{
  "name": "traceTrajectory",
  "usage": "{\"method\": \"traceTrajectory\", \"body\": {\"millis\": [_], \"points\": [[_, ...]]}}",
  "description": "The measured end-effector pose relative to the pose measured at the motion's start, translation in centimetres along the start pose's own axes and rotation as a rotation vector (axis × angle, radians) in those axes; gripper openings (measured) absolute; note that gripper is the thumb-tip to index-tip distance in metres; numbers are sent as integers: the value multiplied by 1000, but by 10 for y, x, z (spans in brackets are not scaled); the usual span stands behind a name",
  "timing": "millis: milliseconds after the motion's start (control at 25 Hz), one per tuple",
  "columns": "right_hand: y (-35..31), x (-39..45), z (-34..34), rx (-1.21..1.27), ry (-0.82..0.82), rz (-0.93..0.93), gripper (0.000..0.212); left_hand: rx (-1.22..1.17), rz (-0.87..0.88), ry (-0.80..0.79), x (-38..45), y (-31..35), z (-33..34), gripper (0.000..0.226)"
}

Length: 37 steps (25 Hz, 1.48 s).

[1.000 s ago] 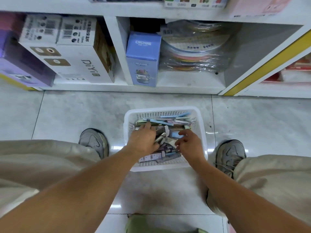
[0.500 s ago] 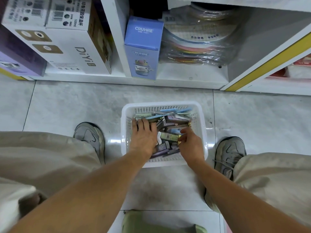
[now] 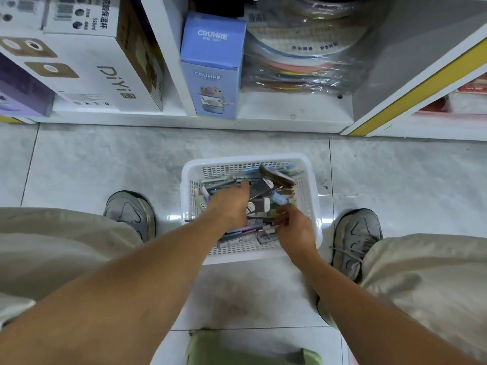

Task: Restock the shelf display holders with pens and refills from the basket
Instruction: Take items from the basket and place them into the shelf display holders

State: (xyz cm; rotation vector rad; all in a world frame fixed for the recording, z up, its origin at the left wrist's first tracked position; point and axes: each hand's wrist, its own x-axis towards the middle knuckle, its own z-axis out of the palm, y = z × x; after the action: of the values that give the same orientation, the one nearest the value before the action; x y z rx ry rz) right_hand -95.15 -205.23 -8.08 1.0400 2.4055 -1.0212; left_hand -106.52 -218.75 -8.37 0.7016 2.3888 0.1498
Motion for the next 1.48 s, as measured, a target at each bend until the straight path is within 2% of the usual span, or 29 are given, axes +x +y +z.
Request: {"method": "traceTrajectory", "body": {"millis": [160,280,400,560,640,800,920,1080,1280,1480], "points": [[-3,2,-6,30,13,-32,39,-279,-28,7,-4,-13,-16,49],[-9,0,-14,88,15,-30,40,-424,-7,-55,-18,-21,-20,43],[-17,-3,-27,98,-8,-33,44,-685,-22,-105,-33,-27,-29,38],[-38,-12,-56,159,-83,-101,33,-881,-9,-99,-53,-21,-67,33],[-56,-22,-77,277,-158,-119,29,-968,22,-112,-65,-11,-93,32],[-104,-41,-147,684,-368,-155,36,-1129,158,-178,-92,13,-152,22],[-139,-62,-209,888,-482,-261,28,-1207,217,-133,-117,35,-204,17],[-178,-95,-259,890,-400,-326,10,-1231,256,-83,-148,57,-258,14],[-215,-122,-297,850,-253,-385,13,-1255,298,-3,-181,73,-299,22],[-244,-131,-317,832,-146,-439,13,-1361,324,206,-187,79,-322,21]]}}
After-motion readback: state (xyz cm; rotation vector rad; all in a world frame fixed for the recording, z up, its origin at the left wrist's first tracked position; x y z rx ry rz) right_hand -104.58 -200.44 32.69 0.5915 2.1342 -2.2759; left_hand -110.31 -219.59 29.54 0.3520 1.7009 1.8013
